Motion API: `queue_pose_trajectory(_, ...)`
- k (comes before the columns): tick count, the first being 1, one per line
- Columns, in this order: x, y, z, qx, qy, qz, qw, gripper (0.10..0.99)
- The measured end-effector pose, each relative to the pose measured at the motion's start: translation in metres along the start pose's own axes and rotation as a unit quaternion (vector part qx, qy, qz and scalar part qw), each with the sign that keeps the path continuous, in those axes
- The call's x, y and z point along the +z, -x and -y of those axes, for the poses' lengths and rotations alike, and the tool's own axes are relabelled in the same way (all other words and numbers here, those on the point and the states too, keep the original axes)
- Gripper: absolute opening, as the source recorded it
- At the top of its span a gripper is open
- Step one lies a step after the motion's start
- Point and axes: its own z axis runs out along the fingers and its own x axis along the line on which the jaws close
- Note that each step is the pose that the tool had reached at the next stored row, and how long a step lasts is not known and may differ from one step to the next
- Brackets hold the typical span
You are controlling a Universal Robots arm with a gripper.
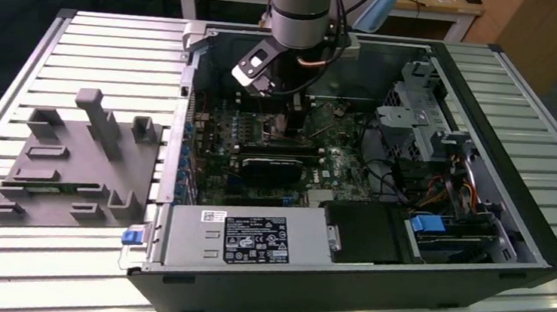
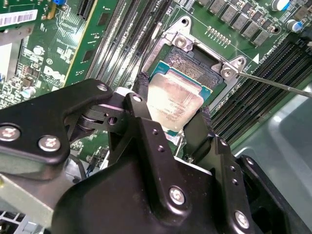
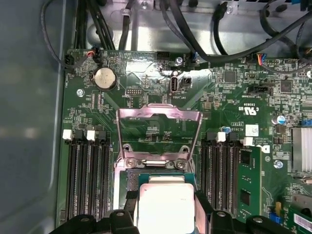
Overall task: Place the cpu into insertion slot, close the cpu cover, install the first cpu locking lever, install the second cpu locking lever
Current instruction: 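Place the cpu into insertion slot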
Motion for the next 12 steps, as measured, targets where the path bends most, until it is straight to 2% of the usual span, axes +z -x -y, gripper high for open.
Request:
queue_pose_trajectory(7, 0.0052, -0.0023, 0.0038, 0.0, 0.0, 0.0, 1.0, 0.541)
queue_pose_trajectory(12, 0.0092, -0.0071, 0.0047, 0.0, 0.0001, -0.0001, 1.0, 0.541)
